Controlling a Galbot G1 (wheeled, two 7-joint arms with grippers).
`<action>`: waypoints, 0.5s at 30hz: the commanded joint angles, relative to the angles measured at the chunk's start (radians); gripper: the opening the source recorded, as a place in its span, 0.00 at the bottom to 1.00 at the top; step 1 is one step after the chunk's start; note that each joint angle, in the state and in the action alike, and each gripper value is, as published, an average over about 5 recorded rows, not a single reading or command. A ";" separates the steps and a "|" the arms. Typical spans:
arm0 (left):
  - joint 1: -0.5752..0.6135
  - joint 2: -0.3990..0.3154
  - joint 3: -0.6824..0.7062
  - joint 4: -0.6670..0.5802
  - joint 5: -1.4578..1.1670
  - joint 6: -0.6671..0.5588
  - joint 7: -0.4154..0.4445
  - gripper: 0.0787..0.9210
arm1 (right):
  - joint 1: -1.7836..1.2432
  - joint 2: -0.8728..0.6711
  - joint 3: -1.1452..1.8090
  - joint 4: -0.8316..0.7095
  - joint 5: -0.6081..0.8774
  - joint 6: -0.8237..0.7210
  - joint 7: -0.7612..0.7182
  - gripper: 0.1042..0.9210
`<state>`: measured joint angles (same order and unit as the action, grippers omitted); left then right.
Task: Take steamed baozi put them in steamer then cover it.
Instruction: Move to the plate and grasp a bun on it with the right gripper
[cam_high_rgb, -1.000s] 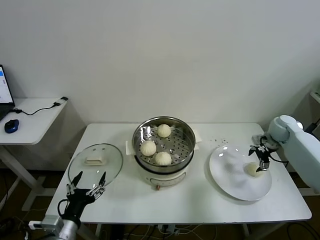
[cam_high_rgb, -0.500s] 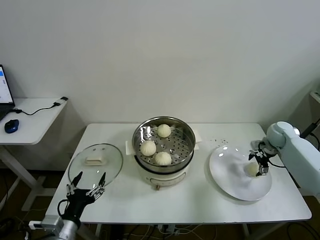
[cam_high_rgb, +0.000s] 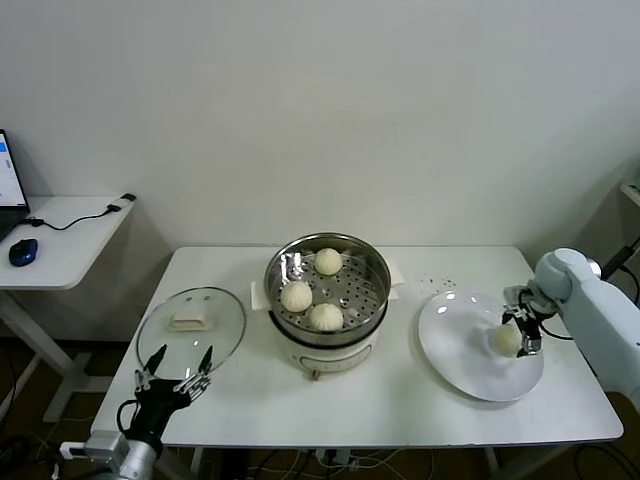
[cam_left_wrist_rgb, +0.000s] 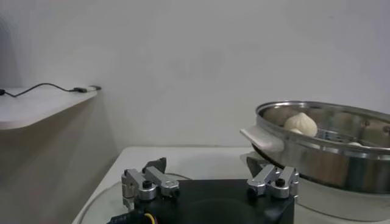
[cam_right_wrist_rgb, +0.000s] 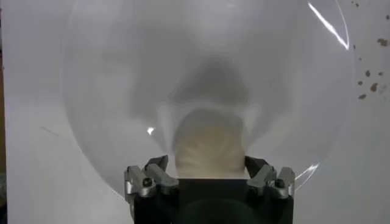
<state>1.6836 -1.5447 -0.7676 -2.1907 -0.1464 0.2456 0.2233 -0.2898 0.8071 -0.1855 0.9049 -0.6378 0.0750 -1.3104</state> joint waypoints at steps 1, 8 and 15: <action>-0.002 0.000 0.000 0.000 -0.002 0.001 0.001 0.88 | -0.004 0.002 0.007 -0.004 -0.009 0.002 0.006 0.80; -0.005 0.000 0.003 0.000 -0.002 0.000 0.000 0.88 | 0.028 -0.010 -0.010 0.009 0.046 -0.013 0.006 0.60; -0.025 0.000 -0.003 0.005 -0.010 0.009 -0.002 0.88 | 0.236 -0.112 -0.235 0.164 0.306 -0.115 -0.033 0.58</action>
<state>1.6714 -1.5445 -0.7682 -2.1886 -0.1543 0.2476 0.2219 -0.2160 0.7659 -0.2529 0.9570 -0.5343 0.0315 -1.3207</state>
